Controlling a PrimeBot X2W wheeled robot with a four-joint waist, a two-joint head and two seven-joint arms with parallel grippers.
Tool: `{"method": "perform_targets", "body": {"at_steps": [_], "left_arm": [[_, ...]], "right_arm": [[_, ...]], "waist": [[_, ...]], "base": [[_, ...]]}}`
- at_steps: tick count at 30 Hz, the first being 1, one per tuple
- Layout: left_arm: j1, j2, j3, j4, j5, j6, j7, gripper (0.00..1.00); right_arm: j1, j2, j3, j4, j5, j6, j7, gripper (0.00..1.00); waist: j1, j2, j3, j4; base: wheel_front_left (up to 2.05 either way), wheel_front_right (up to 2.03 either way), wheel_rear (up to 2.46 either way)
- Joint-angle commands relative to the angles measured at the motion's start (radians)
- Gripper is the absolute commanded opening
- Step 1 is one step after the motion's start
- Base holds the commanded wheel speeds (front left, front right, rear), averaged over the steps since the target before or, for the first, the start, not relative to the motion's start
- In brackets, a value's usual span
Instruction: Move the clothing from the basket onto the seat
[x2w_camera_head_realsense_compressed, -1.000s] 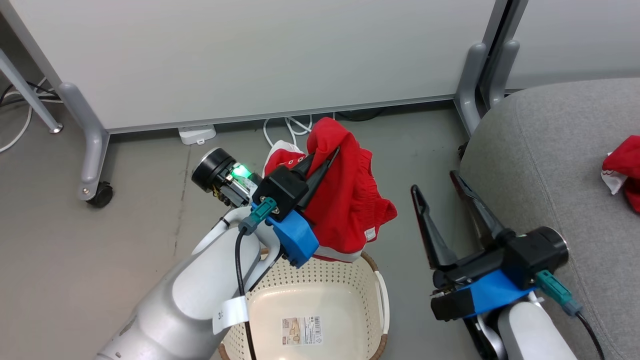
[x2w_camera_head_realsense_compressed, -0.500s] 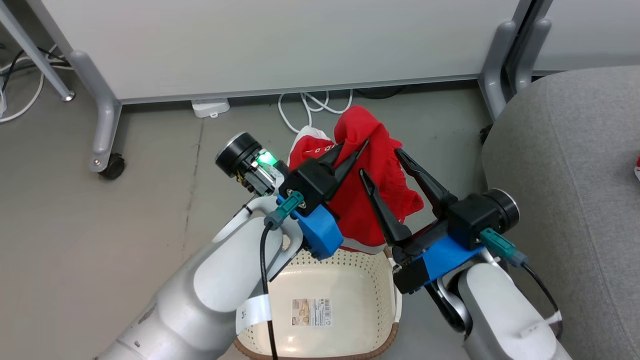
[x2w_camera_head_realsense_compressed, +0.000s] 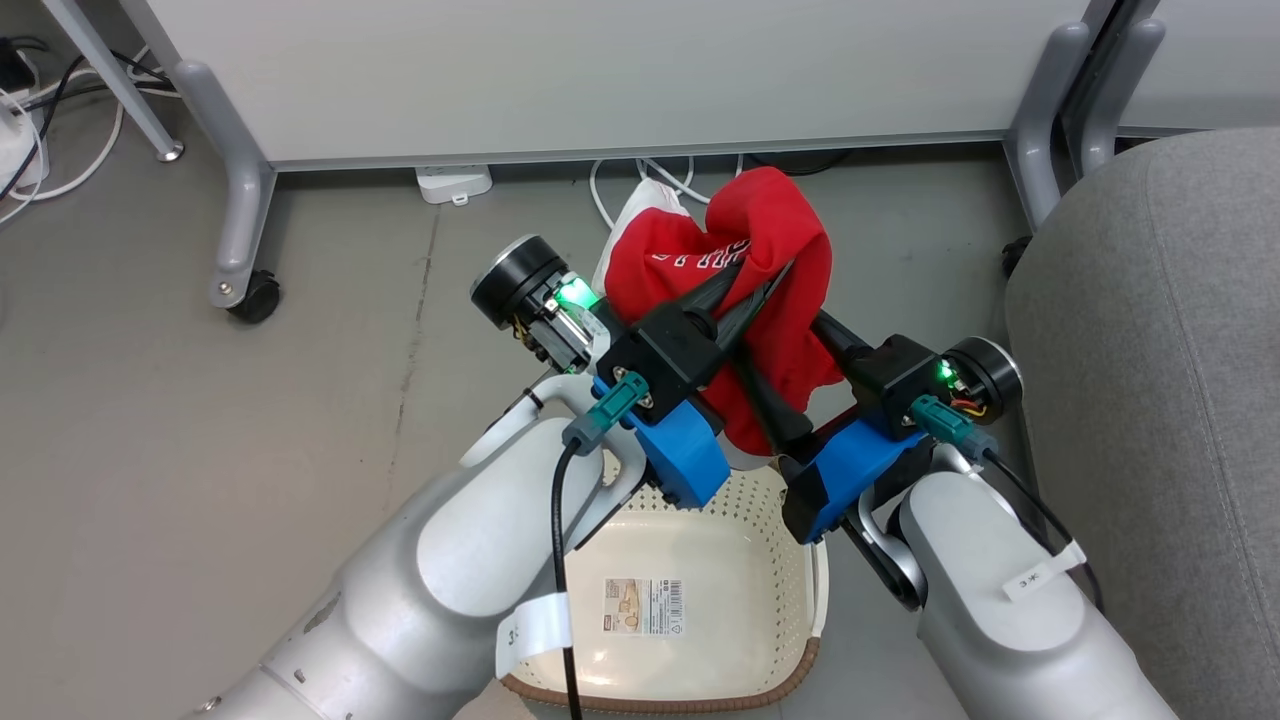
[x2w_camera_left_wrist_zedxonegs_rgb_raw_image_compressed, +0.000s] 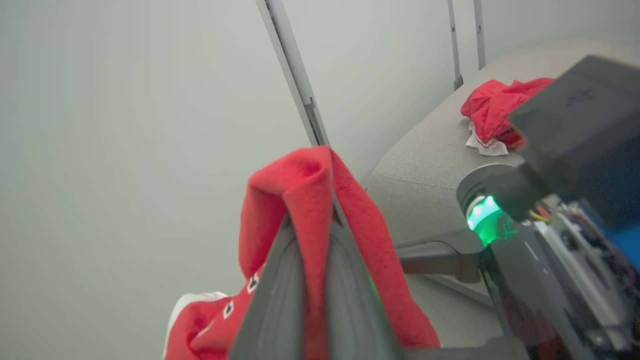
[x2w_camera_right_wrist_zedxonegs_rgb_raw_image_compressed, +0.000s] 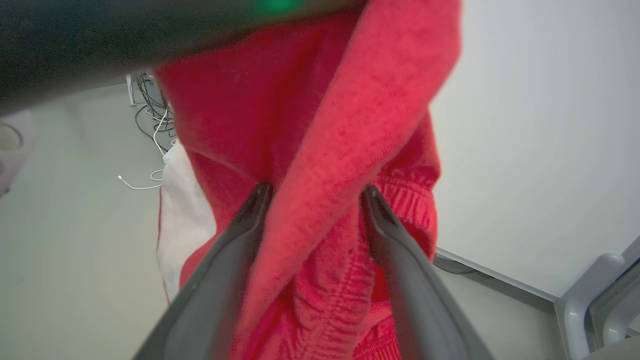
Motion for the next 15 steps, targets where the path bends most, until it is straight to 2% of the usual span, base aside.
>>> {"method": "perform_targets", "body": {"at_steps": [1, 15], "left_arm": [[-0.014, -0.005, 0.001, -0.005, 0.002, -0.005, -0.005, 0.0], [0.009, -0.003, 0.016, 0.008, 0.006, -0.008, -0.005, 0.0]], "right_arm": [[-0.019, -0.002, 0.0, 0.014, 0.017, 0.0, -0.003, 0.0], [-0.015, -0.001, 0.005, -0.002, 0.062, 0.0, -0.003, 0.0]], "waist": [[-0.0001, 0.0, 0.0, 0.002], [-0.0001, 0.0, -0.02, -0.008]], "base": [[0.0, 0.0, 0.0], [0.0, 0.0, 0.0]]}}
